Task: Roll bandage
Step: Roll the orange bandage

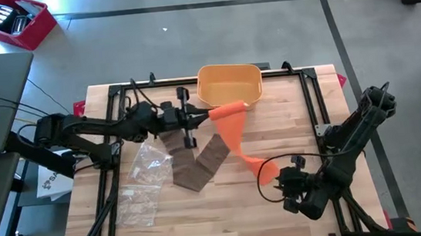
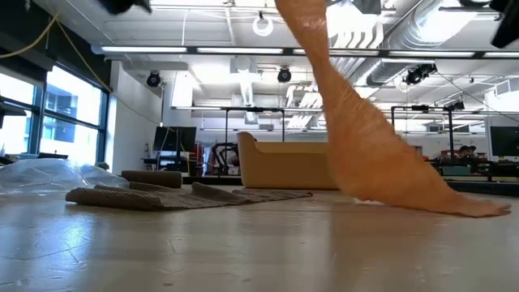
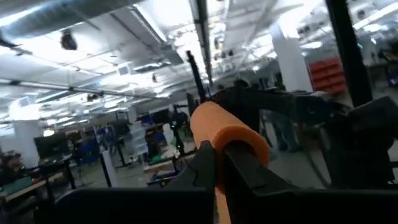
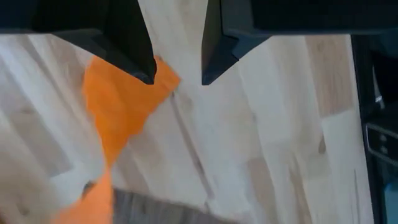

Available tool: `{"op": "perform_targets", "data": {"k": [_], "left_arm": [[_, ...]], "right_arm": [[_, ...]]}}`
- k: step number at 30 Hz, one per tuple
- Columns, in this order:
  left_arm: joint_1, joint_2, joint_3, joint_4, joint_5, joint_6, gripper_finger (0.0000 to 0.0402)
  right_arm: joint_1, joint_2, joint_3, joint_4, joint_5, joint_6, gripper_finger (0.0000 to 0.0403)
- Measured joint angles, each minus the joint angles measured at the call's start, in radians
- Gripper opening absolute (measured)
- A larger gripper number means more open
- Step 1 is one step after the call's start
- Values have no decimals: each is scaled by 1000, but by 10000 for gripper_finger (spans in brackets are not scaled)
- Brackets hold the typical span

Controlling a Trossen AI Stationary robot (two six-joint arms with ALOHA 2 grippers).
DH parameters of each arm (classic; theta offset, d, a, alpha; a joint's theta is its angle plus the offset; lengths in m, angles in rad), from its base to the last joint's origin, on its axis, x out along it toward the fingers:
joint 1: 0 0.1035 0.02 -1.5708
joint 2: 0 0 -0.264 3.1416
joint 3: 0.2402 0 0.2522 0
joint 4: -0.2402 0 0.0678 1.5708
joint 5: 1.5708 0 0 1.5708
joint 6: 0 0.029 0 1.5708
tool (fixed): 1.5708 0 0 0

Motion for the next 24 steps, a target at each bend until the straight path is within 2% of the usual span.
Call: {"op": "perform_targets", "data": {"k": [5,9,13,19,24], "left_arm": [[-40,0,221,-183,7,103,4],[-47,10,377,-283,97,171,4],[-61,22,501,-366,162,155,3],[-122,58,570,-461,168,141,3],[-193,106,569,-489,167,40,3]], "right_arm": [[2,7,1,-5,15,5,121],[18,8,1,12,41,6,121],[54,8,4,32,100,26,121],[108,8,5,79,184,50,121],[147,27,5,194,235,11,114]]}}
